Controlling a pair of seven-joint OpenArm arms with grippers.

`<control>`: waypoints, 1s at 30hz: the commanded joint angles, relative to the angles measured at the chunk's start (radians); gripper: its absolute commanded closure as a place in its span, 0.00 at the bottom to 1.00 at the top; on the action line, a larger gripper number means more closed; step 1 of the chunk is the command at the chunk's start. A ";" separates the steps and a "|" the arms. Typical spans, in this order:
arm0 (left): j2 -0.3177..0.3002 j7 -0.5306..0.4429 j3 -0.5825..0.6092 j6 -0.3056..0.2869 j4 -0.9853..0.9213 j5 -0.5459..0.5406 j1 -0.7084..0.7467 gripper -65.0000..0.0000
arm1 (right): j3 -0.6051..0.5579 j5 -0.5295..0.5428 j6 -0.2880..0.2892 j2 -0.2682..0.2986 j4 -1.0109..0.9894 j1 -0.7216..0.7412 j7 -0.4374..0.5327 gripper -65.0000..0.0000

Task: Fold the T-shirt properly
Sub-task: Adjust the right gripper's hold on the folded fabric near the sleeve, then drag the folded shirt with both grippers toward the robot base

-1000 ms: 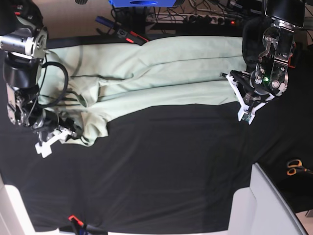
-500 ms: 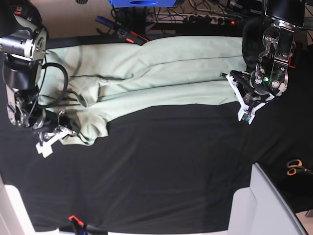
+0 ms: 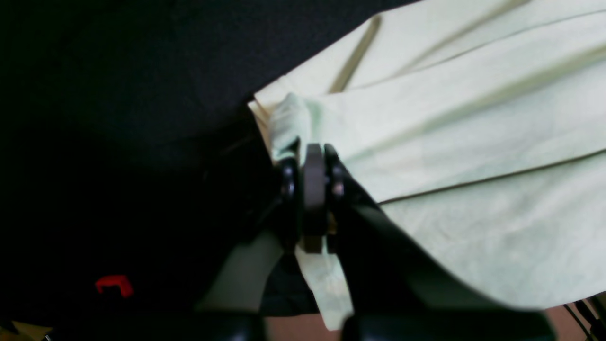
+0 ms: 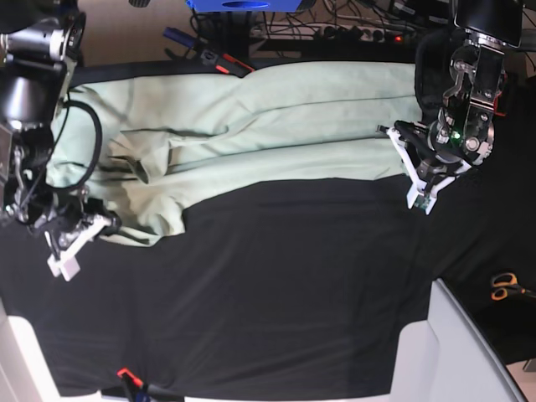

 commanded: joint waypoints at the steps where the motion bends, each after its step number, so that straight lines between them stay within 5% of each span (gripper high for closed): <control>1: -0.020 -0.007 -0.006 0.005 0.031 0.008 -0.012 1.00 | 0.004 0.023 0.003 0.013 0.063 0.010 0.005 1.00; 14: -0.069 -0.005 0.095 0.005 0.043 0.008 -0.012 1.00 | 0.206 0.022 0.001 -0.061 0.546 -0.207 -0.285 1.00; 30: -0.122 -0.005 0.103 0.005 0.048 0.008 -0.012 1.00 | 0.259 0.023 0.003 -0.144 0.790 -0.514 -0.284 1.00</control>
